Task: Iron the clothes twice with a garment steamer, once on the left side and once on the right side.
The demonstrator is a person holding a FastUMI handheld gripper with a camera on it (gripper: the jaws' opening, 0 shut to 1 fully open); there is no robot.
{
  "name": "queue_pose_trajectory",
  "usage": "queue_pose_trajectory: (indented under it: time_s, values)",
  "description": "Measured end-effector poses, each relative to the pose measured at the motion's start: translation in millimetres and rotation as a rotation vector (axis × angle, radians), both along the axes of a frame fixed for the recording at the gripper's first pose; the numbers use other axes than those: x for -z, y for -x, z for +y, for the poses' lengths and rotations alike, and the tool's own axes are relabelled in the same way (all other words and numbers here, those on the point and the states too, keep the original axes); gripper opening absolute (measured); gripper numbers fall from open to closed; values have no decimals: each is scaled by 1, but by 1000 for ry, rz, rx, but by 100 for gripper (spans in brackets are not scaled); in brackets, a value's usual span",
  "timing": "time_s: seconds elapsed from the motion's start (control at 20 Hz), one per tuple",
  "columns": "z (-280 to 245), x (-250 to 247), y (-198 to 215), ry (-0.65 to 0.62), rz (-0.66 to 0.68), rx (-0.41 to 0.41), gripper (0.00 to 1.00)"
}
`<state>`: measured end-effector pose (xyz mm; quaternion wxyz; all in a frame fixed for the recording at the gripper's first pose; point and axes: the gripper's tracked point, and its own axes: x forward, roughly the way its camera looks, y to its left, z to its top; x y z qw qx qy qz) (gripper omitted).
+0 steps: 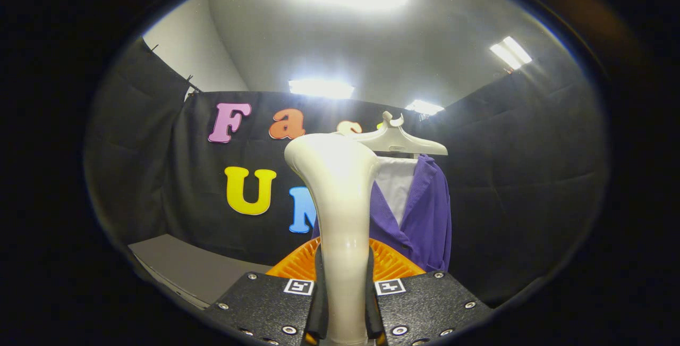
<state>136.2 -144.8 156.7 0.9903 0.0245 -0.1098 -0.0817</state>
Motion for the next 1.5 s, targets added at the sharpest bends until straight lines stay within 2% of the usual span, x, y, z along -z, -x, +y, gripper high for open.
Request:
queue_pose_trajectory:
  time_s: [0.5,0.7,1.25,1.5]
  values:
    - [-41,15,-89,-15,32,108,27]
    - [-52,26,-119,-42,38,125,27]
    - [-80,67,-164,-94,88,155,27]
    - [-81,99,-166,-112,123,152,27]
